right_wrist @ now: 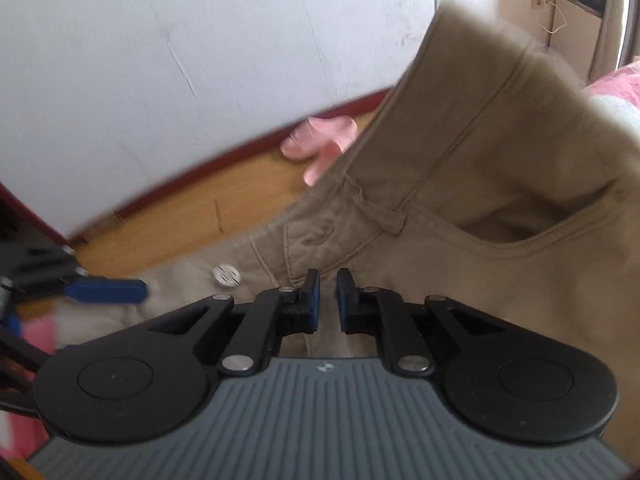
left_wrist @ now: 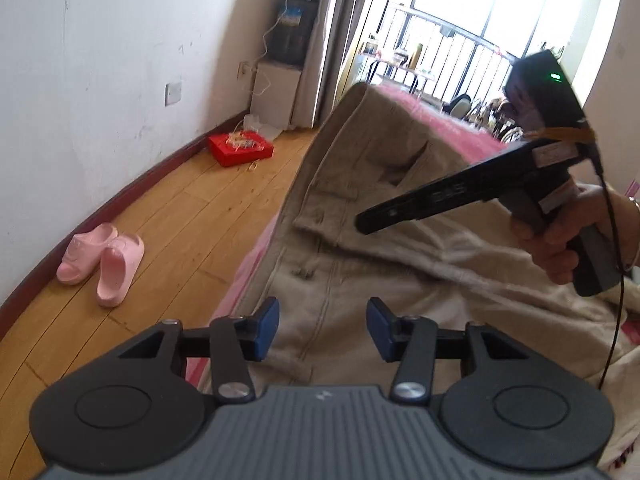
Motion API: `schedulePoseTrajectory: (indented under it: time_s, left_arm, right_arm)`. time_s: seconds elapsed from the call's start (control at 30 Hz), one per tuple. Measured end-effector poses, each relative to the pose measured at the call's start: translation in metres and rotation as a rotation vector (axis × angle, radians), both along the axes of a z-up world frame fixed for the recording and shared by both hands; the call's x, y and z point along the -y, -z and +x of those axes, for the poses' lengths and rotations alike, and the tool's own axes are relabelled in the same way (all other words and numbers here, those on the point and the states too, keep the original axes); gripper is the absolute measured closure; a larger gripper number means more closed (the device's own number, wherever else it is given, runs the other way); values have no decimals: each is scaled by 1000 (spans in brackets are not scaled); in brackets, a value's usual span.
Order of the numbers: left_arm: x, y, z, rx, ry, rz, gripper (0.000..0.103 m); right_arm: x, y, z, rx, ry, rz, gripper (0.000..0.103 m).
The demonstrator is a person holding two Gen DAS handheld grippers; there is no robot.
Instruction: Fold clothes
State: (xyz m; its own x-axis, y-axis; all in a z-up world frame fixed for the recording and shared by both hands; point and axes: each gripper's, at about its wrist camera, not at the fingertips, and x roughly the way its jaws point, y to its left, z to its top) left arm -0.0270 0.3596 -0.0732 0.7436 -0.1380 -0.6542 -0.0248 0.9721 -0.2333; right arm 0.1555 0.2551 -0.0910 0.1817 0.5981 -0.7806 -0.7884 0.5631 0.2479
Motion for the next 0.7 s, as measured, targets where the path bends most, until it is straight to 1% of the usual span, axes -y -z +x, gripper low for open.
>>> schedulePoseTrajectory:
  time_s: [0.03,0.07,0.1,0.13,0.17,0.2,0.27,0.33,0.4,0.43,0.53,0.57,0.6,0.63,0.67,0.7]
  left_arm:
    - [1,-6,1,19,3,-6,53]
    - [3,-14,3,42,12,-13,53]
    - [6,-19,7,56,26,-23,53]
    - [9,-24,11,71,40,-33,53]
    - [13,-29,18,83,53,-41,53]
    - [17,-34,25,94,67,-49,52]
    - [26,-40,45,113,102,-65,51]
    - [40,-45,71,116,122,-62,51]
    - [53,-45,102,110,127,-52,51]
    - [59,-44,117,111,124,-41,51]
    - [72,-40,160,129,115,10,51]
    - [75,-37,173,126,110,25,51]
    - [77,-33,184,118,94,38,51]
    - [77,-29,195,110,79,50,51]
    - [77,-25,203,96,69,56,51]
    - [77,-22,209,80,58,60,51]
  right_arm:
    - [8,-11,2,-5,7,29,94]
    - [23,-24,2,9,7,51,93]
    - [39,-38,3,26,5,62,89]
    - [58,-50,4,53,17,56,86]
    - [78,-62,4,81,29,50,77]
    - [97,-74,5,108,43,41,71]
    - [143,-85,9,152,115,-32,70]
    - [187,-86,13,159,199,-114,70]
    - [227,-79,15,146,287,-179,70]
    - [246,-73,17,134,331,-198,70]
    - [293,-55,23,62,456,-194,70]
    - [304,-50,25,48,470,-187,69]
    - [315,-44,27,35,483,-180,66]
    - [323,-41,28,28,471,-174,62]
    - [331,-37,28,20,458,-168,56]
    - [337,-36,27,12,448,-150,55]
